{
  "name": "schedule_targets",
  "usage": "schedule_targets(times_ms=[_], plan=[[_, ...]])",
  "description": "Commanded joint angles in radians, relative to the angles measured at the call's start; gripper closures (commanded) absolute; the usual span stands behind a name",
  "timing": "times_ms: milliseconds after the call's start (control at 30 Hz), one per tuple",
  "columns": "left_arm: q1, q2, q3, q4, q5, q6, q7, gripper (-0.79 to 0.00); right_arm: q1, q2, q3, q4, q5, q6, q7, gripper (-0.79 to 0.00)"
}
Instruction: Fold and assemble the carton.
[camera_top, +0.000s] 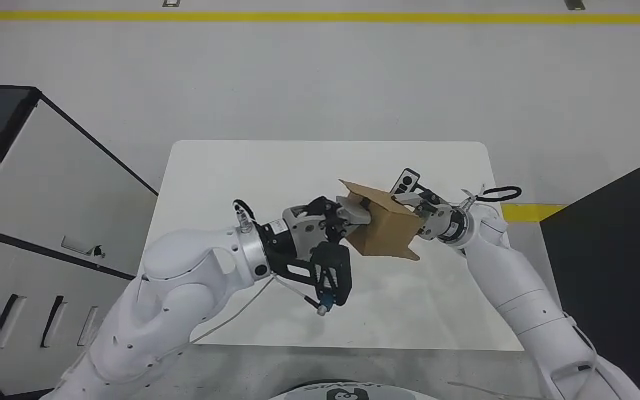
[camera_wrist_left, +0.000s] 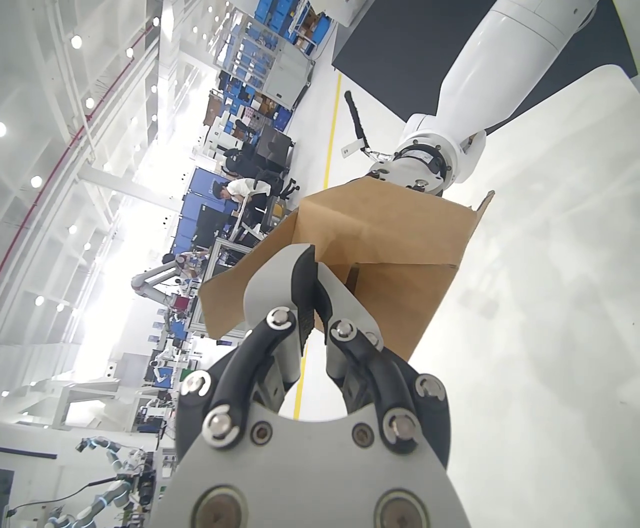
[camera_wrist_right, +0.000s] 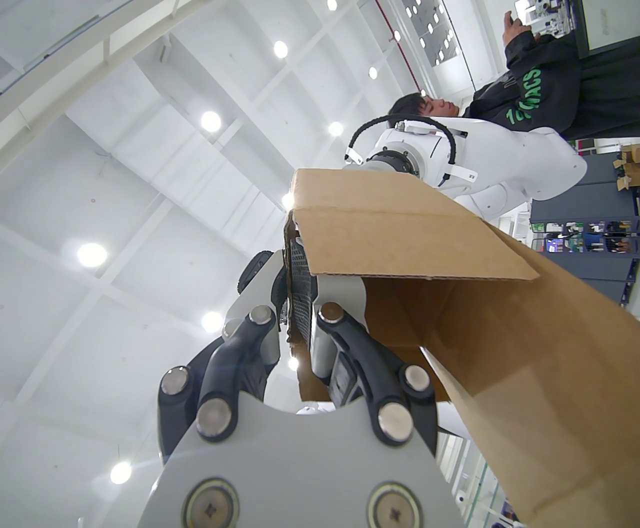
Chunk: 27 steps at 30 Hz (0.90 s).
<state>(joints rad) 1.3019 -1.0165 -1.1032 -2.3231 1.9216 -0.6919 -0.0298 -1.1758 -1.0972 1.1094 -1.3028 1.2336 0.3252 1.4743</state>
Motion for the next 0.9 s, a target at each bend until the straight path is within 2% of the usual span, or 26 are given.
schedule_targets(times_ms=[0, 433, 867], plan=[[-0.005, -0.001, 0.008, 0.004, 0.000, 0.001, -0.001, 0.000, 0.000, 0.000, 0.000, 0.000, 0.000, 0.000, 0.000, 0.000], [-0.029, -0.009, 0.041, 0.021, -0.013, -0.012, -0.032, 0.000, 0.000, 0.000, 0.000, 0.000, 0.000, 0.000, 0.000, 0.000], [-0.018, -0.009, 0.023, 0.012, -0.028, -0.009, -0.040, 0.000, 0.000, 0.000, 0.000, 0.000, 0.000, 0.000, 0.000, 0.000]])
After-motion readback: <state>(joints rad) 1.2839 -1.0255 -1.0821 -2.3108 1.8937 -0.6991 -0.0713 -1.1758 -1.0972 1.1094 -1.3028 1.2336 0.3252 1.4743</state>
